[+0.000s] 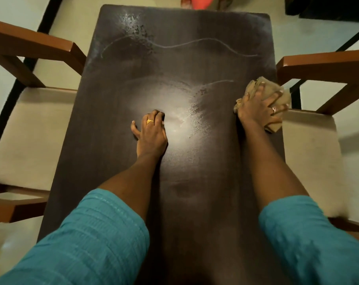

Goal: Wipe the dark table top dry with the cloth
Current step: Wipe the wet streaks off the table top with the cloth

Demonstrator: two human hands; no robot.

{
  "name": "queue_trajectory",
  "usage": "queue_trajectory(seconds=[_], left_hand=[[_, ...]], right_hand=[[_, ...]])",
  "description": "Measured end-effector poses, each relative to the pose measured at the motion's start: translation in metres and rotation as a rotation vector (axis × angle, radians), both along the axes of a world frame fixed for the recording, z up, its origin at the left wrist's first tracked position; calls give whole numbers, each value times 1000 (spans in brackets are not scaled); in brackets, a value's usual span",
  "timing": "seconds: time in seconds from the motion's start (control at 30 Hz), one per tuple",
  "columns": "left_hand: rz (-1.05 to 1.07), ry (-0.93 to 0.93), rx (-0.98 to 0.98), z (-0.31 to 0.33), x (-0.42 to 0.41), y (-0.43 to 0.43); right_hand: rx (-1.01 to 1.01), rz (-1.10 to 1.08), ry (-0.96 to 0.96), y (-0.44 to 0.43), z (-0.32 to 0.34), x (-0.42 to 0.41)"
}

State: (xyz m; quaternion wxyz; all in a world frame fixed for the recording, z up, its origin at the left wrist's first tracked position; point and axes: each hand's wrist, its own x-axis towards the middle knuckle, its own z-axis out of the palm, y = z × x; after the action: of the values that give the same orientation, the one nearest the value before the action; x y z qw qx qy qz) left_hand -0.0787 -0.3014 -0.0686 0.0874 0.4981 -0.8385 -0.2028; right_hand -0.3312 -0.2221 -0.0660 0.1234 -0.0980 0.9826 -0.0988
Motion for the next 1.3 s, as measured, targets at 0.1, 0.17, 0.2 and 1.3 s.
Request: queue_trajectory(seconds=[0.1,0.17,0.2,1.3], left_hand=[[1,18,9,-1,0,0],[-1,29,16,-1,1,-1],[-4,30,18,-1,1,-1],[250,230,71,9,27,-63]], right_hand=[[-10,100,-23,-37,2,11],[-22,200,-39,-63,3,26],[-23,258,-42,-75,4,36],[43,324,40,-131,-2,93]])
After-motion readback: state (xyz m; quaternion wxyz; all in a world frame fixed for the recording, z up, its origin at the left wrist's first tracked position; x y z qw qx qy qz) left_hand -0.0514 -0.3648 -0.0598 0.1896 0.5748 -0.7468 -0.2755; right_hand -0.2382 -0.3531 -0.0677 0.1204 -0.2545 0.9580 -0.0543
